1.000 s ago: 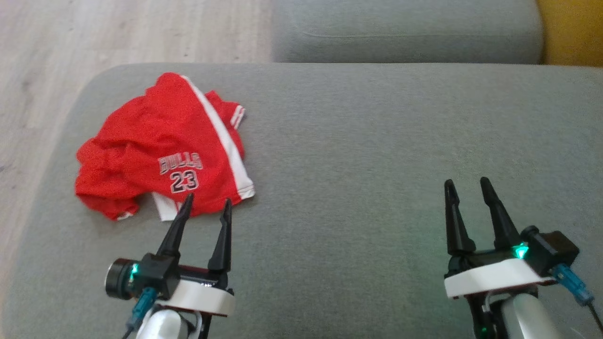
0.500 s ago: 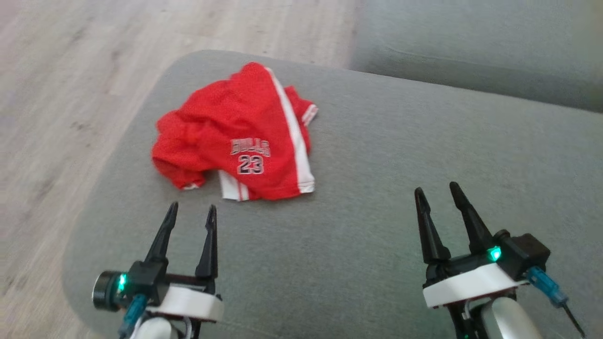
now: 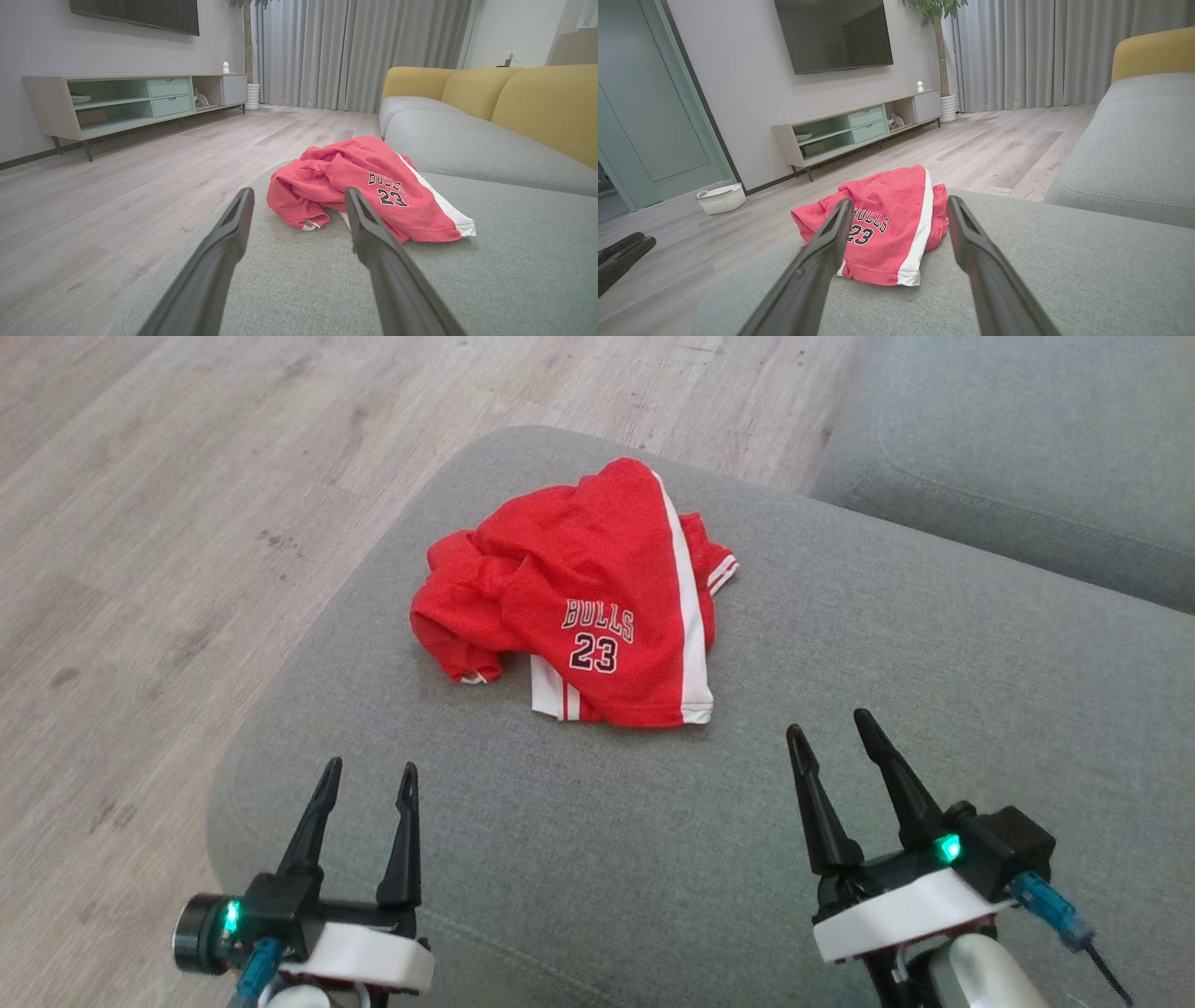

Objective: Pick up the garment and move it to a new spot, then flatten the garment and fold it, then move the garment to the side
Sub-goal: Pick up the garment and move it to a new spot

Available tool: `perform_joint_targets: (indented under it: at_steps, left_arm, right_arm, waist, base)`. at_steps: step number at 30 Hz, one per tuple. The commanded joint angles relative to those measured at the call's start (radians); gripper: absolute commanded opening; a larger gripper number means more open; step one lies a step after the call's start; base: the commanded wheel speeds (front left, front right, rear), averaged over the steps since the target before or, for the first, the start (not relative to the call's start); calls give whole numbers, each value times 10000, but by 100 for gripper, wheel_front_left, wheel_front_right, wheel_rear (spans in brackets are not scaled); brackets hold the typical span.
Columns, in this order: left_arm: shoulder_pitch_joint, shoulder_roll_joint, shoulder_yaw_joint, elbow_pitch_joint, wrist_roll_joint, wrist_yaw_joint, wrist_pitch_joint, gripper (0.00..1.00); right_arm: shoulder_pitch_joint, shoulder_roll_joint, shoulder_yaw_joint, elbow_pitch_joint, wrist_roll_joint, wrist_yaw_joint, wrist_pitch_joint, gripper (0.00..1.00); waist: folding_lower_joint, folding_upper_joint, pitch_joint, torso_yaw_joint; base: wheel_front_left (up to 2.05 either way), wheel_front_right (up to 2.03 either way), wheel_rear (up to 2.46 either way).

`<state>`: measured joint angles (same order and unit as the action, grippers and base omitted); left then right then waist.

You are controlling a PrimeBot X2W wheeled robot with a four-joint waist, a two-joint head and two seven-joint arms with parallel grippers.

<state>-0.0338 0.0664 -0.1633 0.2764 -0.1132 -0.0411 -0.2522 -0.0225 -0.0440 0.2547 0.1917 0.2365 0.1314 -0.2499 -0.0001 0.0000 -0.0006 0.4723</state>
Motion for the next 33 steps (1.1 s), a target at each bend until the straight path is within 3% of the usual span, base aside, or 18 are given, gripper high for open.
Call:
perform_joint_targets:
  at_steps: [1,8,13,17,26,33]
  left_arm:
    - [-240,-21,326,-390,94,-26,-95,100]
    - [-709,212,285,-301,297,-278,-95,100]
    - [-2369,860,63,435,383,-648,0,100]
    - [-4223,1547,-439,1504,33,-861,903,100]
    - [-7453,3691,-3364,3429,-2731,-893,2796,100]
    - [-8299,4599,-4655,4231,-4440,-894,3326,100]
  right_arm:
    - [-109,-62,242,-292,-55,-7,-118,100]
    - [-296,-62,388,-341,-129,-7,-118,100]
    - [-535,-62,300,-340,-369,-7,-118,100]
    - [-788,-62,251,-368,-580,-7,-118,100]
    - [-1450,-62,137,-540,-716,-7,-118,100]
    - [-1660,-62,59,-640,-670,-7,-118,100]
  waist:
    - [1,0,32,22]
    - [1,0,437,-344]
    - [1,0,1082,-986]
    - [1,0,1751,-1612]
    - [1,0,3158,-2978]
    - [1,0,3570,-3508]
  base:
    - [0,0,0]
    - [0,0,0]
    - [0,0,0]
    - [0,0,0]
    - [0,0,0]
    - [0,0,0]
